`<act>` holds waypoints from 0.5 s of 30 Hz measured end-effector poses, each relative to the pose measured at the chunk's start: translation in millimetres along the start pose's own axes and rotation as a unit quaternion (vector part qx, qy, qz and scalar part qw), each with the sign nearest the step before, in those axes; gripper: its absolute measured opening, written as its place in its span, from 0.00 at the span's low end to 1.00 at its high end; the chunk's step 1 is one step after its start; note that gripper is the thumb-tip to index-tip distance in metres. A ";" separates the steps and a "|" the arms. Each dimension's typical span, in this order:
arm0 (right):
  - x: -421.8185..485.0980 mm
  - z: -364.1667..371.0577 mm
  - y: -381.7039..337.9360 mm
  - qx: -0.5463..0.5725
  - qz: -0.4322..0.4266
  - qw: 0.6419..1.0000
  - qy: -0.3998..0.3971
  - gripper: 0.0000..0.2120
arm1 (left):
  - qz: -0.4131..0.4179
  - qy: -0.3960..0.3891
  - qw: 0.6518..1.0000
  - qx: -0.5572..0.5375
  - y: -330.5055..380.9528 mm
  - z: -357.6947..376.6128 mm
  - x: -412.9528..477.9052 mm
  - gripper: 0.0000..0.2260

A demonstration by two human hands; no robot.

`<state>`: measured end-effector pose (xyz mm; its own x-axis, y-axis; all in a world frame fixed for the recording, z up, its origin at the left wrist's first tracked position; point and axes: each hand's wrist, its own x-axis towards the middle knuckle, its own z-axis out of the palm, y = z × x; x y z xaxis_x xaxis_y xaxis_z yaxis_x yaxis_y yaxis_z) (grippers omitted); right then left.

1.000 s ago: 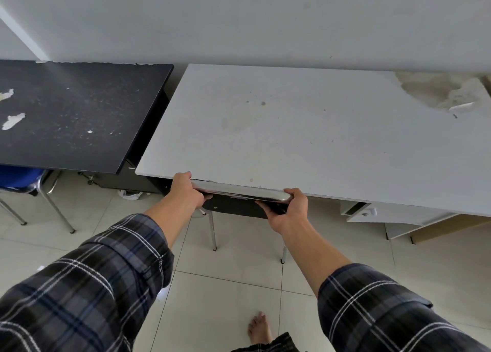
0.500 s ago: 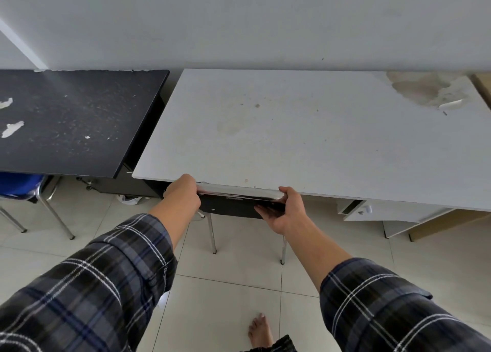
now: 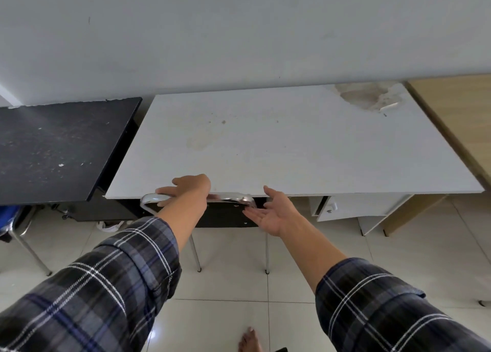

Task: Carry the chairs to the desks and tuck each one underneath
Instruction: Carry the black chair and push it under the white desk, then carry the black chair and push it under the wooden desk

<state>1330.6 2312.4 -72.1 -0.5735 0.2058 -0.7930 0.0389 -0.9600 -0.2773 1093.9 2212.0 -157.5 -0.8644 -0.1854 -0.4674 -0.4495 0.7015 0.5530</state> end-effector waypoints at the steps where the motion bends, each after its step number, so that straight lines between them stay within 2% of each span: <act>1: -8.0 -4.9 -7.9 -0.022 -0.014 1.000 -0.001 0.34 | 0.009 -0.025 0.999 0.025 10.3 -15.2 -52.5 0.44; 3: -28.6 -21.5 -29.5 -0.082 -0.065 0.995 0.007 0.31 | 0.032 -0.074 0.995 0.060 30.0 -21.4 -118.5 0.41; 5: -49.2 -43.8 -54.8 -0.167 -0.122 0.978 0.032 0.28 | 0.056 -0.091 0.988 0.113 37.5 -10.2 -162.0 0.27; 6: -59.6 -56.5 -67.3 -0.215 -0.149 0.964 0.050 0.29 | 0.075 -0.096 0.985 0.123 40.3 -7.0 -182.9 0.24; 8: -85.2 -92.8 -94.1 -0.293 -0.210 0.929 0.088 0.32 | 0.109 -0.123 0.979 0.121 51.5 23.7 -232.0 0.24; 11: -130.9 -152.4 -128.5 -0.386 -0.278 0.865 0.160 0.35 | 0.215 -0.190 0.948 0.141 67.0 69.1 -309.8 0.23; 15: -192.2 -241.7 -164.0 -0.471 -0.311 0.785 0.254 0.36 | 0.366 -0.261 0.872 0.193 82.1 126.4 -432.1 0.27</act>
<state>1632.2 2476.2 -5.2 -0.3295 0.8587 -0.3926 0.6064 -0.1263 -0.7851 1459.0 2436.6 2.7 -0.6221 0.6779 -0.3918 0.3767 0.6978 0.6092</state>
